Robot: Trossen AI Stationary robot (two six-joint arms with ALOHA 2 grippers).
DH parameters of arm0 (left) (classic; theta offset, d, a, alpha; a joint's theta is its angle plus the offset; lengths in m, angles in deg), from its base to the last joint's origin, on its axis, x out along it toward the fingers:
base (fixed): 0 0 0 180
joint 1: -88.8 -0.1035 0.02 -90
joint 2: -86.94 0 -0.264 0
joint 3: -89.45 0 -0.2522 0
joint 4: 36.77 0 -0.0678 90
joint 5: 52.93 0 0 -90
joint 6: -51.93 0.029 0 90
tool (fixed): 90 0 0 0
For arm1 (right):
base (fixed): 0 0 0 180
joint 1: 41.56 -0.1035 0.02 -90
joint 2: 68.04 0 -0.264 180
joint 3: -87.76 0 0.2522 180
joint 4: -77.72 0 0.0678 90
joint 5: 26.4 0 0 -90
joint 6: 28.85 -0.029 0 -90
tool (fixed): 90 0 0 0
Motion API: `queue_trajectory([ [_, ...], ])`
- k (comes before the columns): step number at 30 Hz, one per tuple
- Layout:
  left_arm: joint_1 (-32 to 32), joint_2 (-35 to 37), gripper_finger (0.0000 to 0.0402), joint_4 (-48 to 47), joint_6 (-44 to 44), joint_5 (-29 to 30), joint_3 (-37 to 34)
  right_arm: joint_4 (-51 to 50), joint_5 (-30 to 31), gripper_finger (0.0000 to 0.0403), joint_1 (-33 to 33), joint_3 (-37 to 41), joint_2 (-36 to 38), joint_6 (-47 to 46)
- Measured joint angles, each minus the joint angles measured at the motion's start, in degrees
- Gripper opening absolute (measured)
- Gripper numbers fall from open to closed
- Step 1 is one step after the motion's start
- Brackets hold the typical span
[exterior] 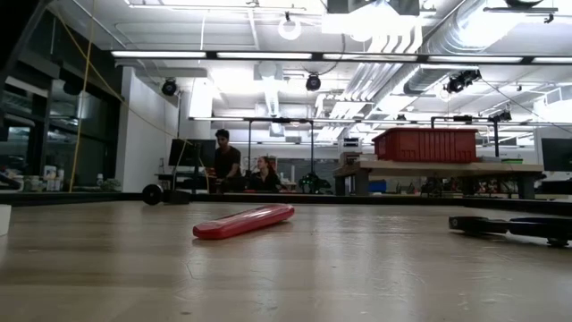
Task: Coil cords
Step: Coil the blue wire cable onto the black spool
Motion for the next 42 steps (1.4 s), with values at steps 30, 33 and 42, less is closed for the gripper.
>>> queue_trajectory([
  [30,3.5,7.3,0.0,-48.2,0.2,-14.7,0.0,-10.9,-0.7,0.0,0.2,-13.4,0.0,8.9],
  [33,6.7,5.5,0.0,-44.6,-3.7,-16.9,0.0,-10.6,-1.4,0.0,0.3,-13.4,-0.3,9.4],
  [42,13.8,-2.6,0.0,-12.5,-23.6,-18.6,0.0,-9.5,-8.1,0.0,0.8,-13.4,-1.9,9.2],
])
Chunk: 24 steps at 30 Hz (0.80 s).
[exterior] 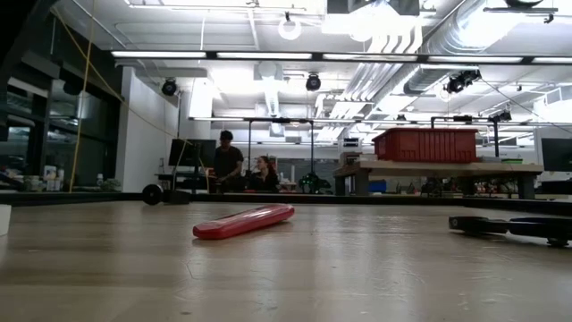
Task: Coil cords
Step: Coil the blue wire cable onto the black spool
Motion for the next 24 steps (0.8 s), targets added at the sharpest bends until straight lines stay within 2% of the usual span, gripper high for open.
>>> queue_trajectory([
  [3,1.2,-2.1,0.0,11.7,-6.4,2.7,0.0,0.2,-0.2,0.0,0.0,0.0,-0.5,0.0],
  [7,2.0,-3.7,0.0,21.9,-8.0,9.8,0.0,0.7,0.0,0.0,0.0,0.0,-0.9,-1.9],
  [13,1.8,-3.8,0.0,26.8,2.4,22.6,0.0,3.3,0.0,0.0,0.0,0.0,-1.4,-3.7],
  [18,1.0,-3.7,0.0,29.7,10.2,29.8,0.0,5.5,0.1,0.0,0.0,0.0,-1.8,-4.4],
  [24,0.0,-3.7,0.0,32.9,19.0,36.3,0.0,5.8,3.4,0.0004,0.0,0.0,-2.1,-7.3],
])
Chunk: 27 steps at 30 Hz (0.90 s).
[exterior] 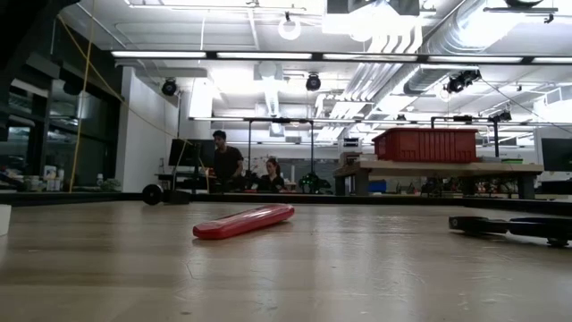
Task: Coil cords
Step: Coil the blue wire cable onto the black spool
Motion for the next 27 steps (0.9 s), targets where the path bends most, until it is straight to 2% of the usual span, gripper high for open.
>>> queue_trajectory([
  [3,0.0,0.0,0.0,1.3,3.6,3.6,0.0,0.1,2.0,0.0024,0.0,0.0,-0.3,-1.4],
  [9,0.1,0.0,0.0,4.0,7.9,9.6,0.0,0.1,4.9,0.0088,0.0,0.0,-1.9,-1.7],
  [14,0.0,0.1,0.0,6.9,10.6,12.4,0.0,0.7,5.0,0.0107,0.0,0.0,-3.3,-1.6],
  [19,-2.1,0.4,0.0,7.1,11.9,11.9,0.0,0.5,4.1,0.0107,0.0,0.0,-3.2,-1.3],
  [22,-3.5,1.1,0.0,7.2,11.0,11.9,0.0,0.2,4.1,0.0102,-0.1,0.0,-2.7,1.9],
  [24,-4.3,1.7,0.0,7.1,10.9,11.0,0.0,0.3,4.4,0.0079,-0.2,0.0,-2.3,2.3],
  [27,-4.6,2.2,0.0,7.1,11.7,10.1,0.0,0.3,4.7,0.0018,-0.2,0.0,-2.2,3.3],
])
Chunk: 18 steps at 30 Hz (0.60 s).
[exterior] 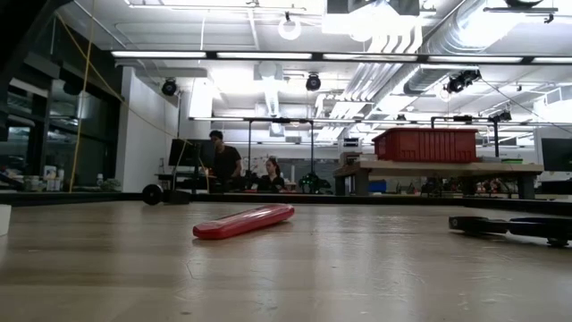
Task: Coil cords
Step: Coil the blue wire cable onto the black spool
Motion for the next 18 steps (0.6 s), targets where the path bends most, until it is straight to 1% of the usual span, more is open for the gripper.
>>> queue_trajectory([
  [5,-1.3,0.9,0.0,-0.2,0.7,-2.4,0.0,-0.2,0.5,0.0002,-0.5,0.0,0.0,1.6],
  [8,-2.6,1.7,0.0,-0.4,0.7,-4.4,0.0,-0.7,0.5,0.0001,-0.5,0.0,0.2,1.6],
  [11,-3.9,2.6,0.0,-2.8,2.1,-5.8,0.0,-1.0,0.5,0.0001,-0.5,0.0,0.8,1.6],
  [14,-5.4,4.0,0.0,-7.8,5.6,-7.4,0.0,-1.4,0.5,0.0,-0.5,0.0,1.5,1.5],
  [18,-7.0,6.5,0.0,-17.7,11.7,-7.3,0.0,-1.9,0.5,0.0,-0.5,0.0,2.0,1.6],
])
